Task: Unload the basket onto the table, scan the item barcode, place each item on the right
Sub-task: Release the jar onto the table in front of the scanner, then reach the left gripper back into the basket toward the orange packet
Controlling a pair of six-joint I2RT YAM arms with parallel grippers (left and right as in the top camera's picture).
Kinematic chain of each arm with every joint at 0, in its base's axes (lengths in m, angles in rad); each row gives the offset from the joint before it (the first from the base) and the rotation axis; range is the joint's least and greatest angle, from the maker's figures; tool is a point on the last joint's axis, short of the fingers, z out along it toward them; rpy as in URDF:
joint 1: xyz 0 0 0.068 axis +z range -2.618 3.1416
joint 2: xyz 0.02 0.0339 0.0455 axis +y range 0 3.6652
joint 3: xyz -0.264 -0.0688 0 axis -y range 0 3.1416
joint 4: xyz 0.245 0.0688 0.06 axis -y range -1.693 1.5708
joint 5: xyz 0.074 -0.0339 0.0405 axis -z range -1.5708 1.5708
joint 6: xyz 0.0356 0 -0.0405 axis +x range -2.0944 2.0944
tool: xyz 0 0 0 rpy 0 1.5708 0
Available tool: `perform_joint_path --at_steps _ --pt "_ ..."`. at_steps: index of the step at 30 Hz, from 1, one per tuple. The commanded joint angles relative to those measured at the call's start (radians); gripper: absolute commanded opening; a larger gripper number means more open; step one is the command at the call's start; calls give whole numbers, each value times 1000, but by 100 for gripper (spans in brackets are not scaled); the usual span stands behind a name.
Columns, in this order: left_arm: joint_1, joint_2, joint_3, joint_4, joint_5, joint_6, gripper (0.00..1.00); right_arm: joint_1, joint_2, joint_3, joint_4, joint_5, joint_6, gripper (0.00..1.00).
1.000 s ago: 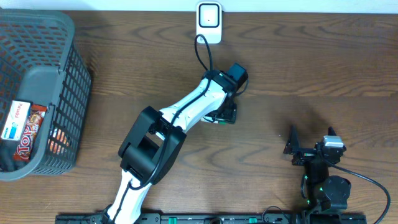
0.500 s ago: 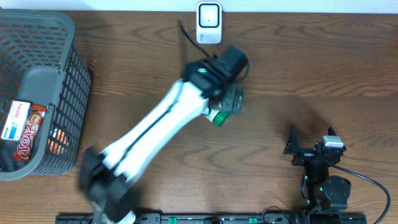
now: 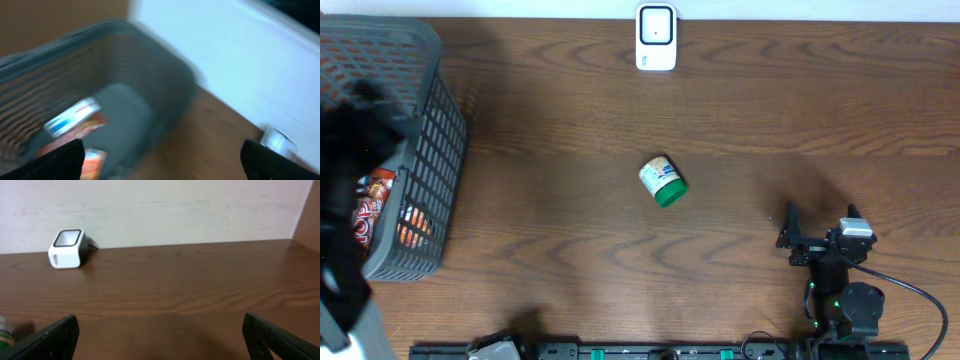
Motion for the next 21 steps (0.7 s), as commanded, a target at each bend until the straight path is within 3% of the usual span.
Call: perform_joint_path --at_steps 1,6,13,21 --pt "234 101 -15 -36 141 -85 99 7 -7 -1 -4 3 -12 99" --pt "362 258 -61 -103 130 -247 99 7 -7 -1 -4 3 -12 99" --pt "358 452 -154 -135 61 -319 99 7 -7 -1 -4 3 -12 99" --pt "357 494 -356 -106 -94 -602 98 7 -7 -1 -4 3 -12 99"
